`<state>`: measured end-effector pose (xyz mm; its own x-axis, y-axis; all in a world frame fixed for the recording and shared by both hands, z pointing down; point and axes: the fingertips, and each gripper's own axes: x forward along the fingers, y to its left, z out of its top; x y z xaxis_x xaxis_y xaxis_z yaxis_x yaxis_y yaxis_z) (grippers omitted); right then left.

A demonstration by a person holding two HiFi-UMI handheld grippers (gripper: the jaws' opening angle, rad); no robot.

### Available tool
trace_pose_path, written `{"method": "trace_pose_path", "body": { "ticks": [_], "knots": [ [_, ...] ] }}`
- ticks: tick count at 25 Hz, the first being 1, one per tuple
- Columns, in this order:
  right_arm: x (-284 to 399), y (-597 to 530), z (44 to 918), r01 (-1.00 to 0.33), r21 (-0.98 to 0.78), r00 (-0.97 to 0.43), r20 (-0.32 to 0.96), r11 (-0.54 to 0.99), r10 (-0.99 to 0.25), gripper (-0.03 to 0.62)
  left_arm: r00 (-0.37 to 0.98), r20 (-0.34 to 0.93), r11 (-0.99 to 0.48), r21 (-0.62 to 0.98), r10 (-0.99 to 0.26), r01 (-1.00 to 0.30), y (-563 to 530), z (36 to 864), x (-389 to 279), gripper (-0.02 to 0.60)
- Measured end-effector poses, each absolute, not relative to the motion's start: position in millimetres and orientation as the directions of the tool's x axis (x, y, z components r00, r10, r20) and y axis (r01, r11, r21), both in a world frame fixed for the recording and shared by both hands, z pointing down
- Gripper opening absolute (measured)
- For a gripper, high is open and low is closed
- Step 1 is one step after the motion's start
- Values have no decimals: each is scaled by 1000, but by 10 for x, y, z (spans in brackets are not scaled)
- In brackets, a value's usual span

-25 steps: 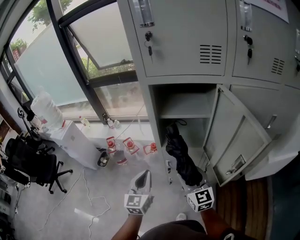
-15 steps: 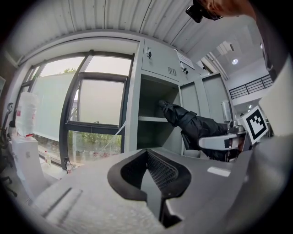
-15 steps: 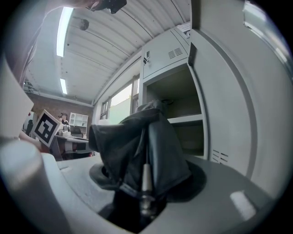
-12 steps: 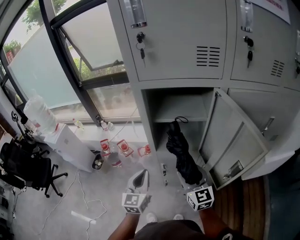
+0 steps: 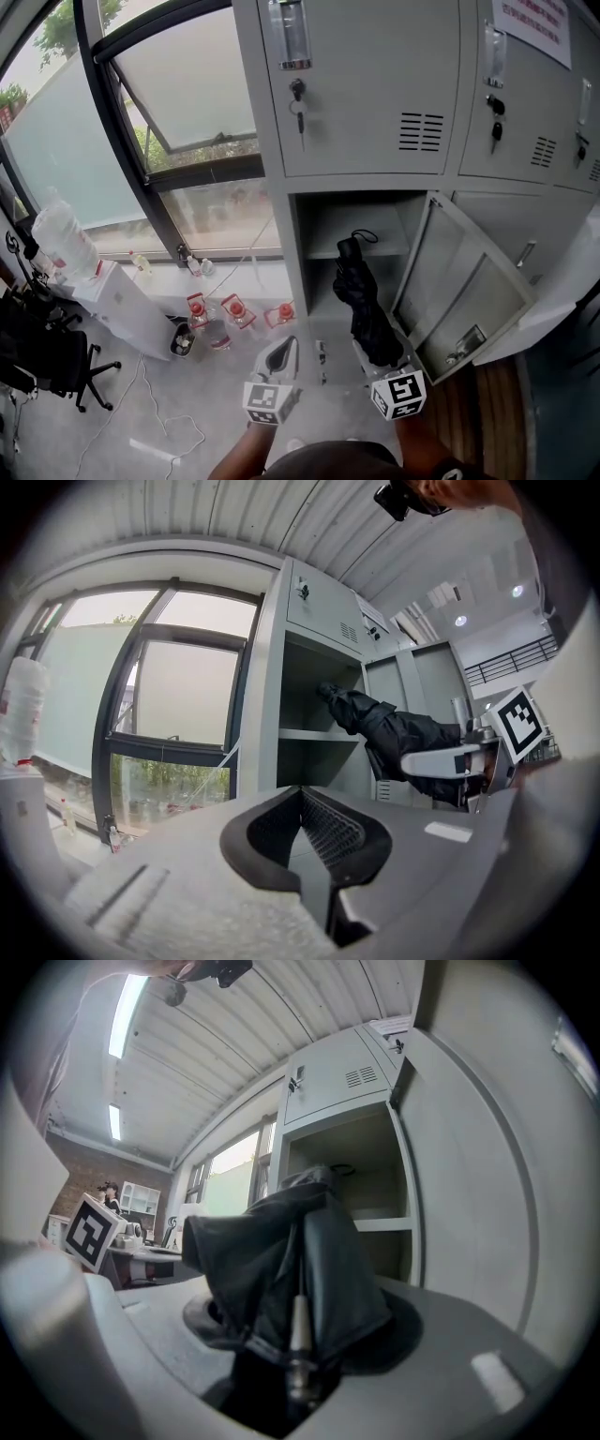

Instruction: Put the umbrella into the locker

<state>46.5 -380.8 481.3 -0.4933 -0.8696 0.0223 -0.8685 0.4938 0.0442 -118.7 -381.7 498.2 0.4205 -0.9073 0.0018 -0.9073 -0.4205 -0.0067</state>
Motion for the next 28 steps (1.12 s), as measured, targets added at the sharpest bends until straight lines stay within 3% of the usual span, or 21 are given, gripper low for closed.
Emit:
{"method": "trace_pose_path", "body": {
  "ticks": [7,28],
  "knots": [
    [391,-4091,4486,-893,79,-443,15,443,-896,247,441,0,-441,8,-897,-897,-3881,5002,-1232,5],
    [222,-5471,3827,-927,66,-351,198,369,-915,249,458,10,-457,38,-889,-888,-3842,5099,-1350,5]
  ]
}}
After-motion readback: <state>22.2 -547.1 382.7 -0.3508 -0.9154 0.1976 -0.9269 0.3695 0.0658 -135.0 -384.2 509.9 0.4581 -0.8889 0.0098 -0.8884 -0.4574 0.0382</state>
